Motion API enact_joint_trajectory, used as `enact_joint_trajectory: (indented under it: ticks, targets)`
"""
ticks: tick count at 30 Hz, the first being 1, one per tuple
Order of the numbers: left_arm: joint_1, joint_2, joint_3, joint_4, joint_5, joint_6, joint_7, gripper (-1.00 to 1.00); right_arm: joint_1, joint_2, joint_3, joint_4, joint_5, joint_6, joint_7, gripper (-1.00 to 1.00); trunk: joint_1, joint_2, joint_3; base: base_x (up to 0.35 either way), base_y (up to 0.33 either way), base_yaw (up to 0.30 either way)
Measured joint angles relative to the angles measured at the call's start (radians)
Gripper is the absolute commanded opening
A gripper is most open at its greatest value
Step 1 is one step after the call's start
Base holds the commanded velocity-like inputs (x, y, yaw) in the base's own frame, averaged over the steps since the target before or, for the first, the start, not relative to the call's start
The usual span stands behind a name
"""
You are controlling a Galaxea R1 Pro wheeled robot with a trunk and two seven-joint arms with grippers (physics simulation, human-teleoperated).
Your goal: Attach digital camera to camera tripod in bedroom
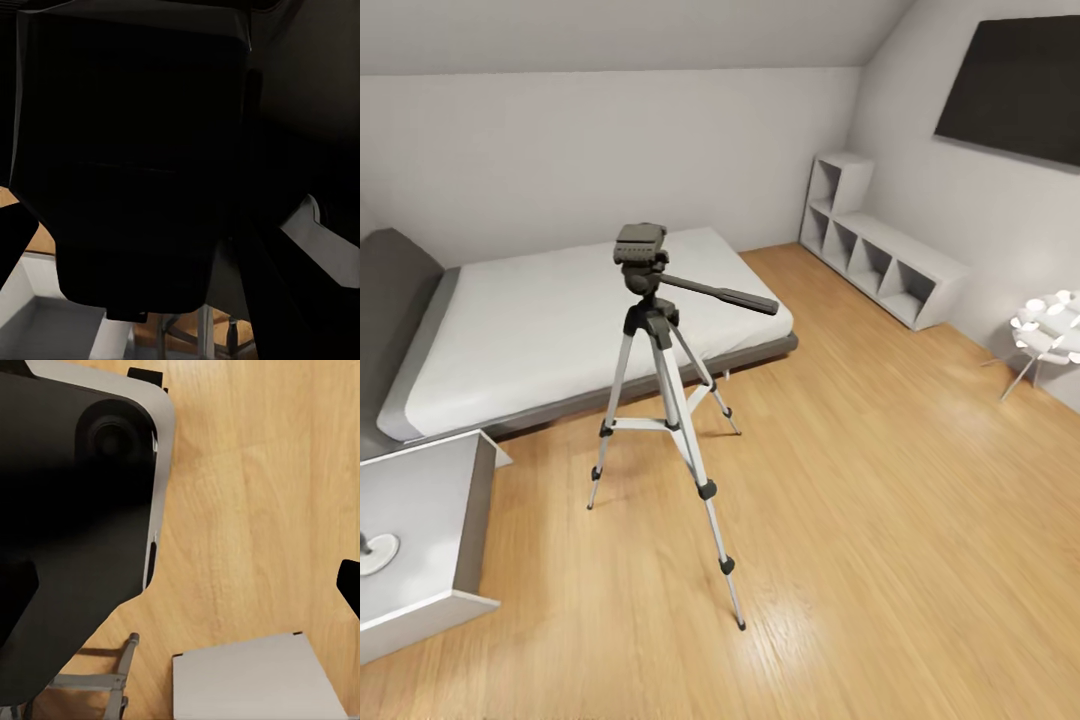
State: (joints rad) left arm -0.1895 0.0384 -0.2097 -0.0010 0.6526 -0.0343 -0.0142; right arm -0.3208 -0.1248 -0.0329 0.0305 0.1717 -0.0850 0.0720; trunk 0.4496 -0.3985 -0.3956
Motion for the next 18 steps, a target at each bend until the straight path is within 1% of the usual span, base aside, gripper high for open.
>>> enact_joint_trajectory:
  ticks: [6,8,12,18]
  targets:
    - [0.0,-0.004,0.0,0.0,-0.001,0.001,-0.001,-1.0,0.0,0.001,0.0,0.0,0.0,0.001,0.0,1.0,0.0,0.0,0.0,0.0,0.0,0.013]
    - [0.0,-0.004,0.0,-0.001,-0.001,0.0,-0.001,-1.0,0.0,0.001,0.0,0.0,0.0,0.0,0.0,1.0,0.0,0.0,0.0,0.041,0.106,0.003]
    - [0.0,-0.005,0.0,-0.001,-0.001,0.0,-0.001,-1.0,0.0,0.001,0.0,0.0,0.0,-0.001,0.0,1.0,0.0,0.0,0.0,0.079,0.233,0.001]
    - [0.0,-0.006,-0.001,-0.001,-0.001,-0.002,-0.002,-1.0,0.0,0.001,0.0,0.0,0.0,-0.001,0.0,1.0,0.0,0.0,0.0,0.097,0.306,0.0]
